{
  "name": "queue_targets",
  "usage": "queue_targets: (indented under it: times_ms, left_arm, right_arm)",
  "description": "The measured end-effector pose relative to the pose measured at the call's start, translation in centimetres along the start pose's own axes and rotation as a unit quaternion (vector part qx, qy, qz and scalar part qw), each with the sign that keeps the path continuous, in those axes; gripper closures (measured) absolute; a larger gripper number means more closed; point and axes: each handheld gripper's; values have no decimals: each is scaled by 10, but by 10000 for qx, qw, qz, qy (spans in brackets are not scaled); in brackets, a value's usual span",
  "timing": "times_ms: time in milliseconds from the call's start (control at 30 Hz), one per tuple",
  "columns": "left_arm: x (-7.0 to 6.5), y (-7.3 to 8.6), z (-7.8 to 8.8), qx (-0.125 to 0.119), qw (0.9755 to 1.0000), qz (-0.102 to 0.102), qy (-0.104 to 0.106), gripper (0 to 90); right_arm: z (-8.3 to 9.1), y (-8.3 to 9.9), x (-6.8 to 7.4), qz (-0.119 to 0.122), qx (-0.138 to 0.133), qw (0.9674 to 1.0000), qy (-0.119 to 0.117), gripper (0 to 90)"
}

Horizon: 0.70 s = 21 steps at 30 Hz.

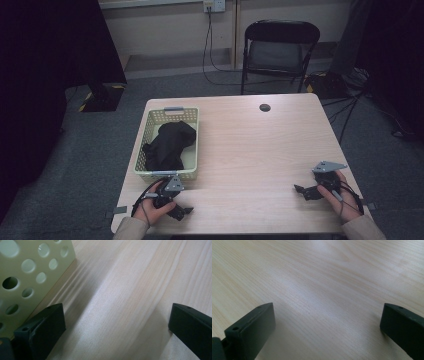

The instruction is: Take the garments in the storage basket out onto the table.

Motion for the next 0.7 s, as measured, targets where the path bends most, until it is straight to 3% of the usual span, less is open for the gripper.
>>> queue_targets:
  times_ms: [233, 367, 500, 700]
  left_arm:
    - [-1, -4, 1, 98, 9999, 55, 59, 32]
    - [0, -9, 10, -188, 9996, 166, 126, 19]
    - [-2, -14, 18, -248, 9994, 103, 202, 22]
    - [0, -20, 29, -441, 9985, 203, 268, 25]
  right_arm:
    - [0, 0, 0, -1, 0, 10000, -1, 0]
    - [0, 0, 0, -1, -1, 10000, -1, 0]
    - [0, 0, 0, -1, 0, 10000, 0, 0]
    - [0, 0, 0, -3, 0, 10000, 0, 0]
Point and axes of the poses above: each handheld gripper's, and its own axes: z roughly backward along the jaws, y roughly out of its underside, x roughly to its left, and after that the axes turned 6 degrees about -z, right-handed
